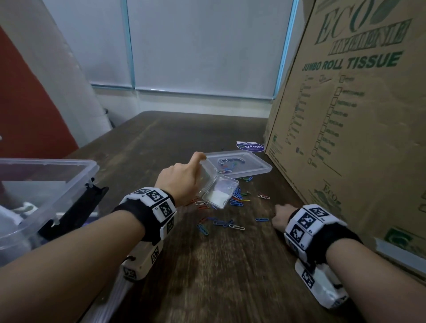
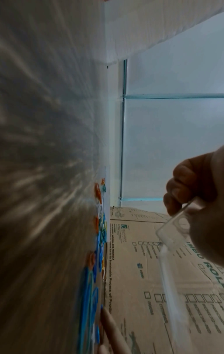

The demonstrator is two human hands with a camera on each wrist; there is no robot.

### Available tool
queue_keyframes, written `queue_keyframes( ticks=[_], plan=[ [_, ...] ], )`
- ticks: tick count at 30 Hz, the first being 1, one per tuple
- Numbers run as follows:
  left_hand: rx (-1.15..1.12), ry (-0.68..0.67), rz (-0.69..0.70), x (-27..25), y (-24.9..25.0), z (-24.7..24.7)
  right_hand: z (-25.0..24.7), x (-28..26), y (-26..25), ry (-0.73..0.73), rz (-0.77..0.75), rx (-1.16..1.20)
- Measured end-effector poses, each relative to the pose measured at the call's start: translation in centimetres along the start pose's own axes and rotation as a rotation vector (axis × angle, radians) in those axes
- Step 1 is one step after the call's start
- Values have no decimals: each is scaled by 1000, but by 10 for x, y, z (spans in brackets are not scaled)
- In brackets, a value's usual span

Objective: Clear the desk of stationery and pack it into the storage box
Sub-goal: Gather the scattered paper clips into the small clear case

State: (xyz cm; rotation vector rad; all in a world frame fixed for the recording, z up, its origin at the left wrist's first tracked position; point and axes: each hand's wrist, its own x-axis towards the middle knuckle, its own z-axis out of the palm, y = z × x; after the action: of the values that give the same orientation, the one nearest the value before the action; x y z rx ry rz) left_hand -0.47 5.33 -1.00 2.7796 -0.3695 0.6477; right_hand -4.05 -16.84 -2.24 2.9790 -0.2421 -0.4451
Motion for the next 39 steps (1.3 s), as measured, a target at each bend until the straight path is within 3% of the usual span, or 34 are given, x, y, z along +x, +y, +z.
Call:
queue_keyframes(
  ticks=[4,5,9,13,17,22,26,31,36,39],
  plan=[
    [-57,15,-38,11,-5,6,1,8,-22,-73,-299,123],
    [-69,19,-40,13,-5,7,-1,8,-23,-57,-307,163],
    [-119,22,-70,18,-7,8,-12,27,0,122,30,268],
    [-101,16,-79,24,-9,11,-17,44,19,-53,183,99],
    [-99,19,-68,30,-11,16,-20,43,2,17,107,147],
    [-106,29,-91,37,-15,19,-19,33,-27,60,-255,342],
    [-115,28,-91,42,-15,22,-23,52,-17,197,-135,413],
    [-131,31,-96,47,-16,24,-26,95,-13,87,-3,329],
    [-155,28,-102,49,-17,27,-31,126,-29,58,-45,403],
    [-184,31,-104,49,-19,28,-35,129,-46,-8,-206,400]
  ],
)
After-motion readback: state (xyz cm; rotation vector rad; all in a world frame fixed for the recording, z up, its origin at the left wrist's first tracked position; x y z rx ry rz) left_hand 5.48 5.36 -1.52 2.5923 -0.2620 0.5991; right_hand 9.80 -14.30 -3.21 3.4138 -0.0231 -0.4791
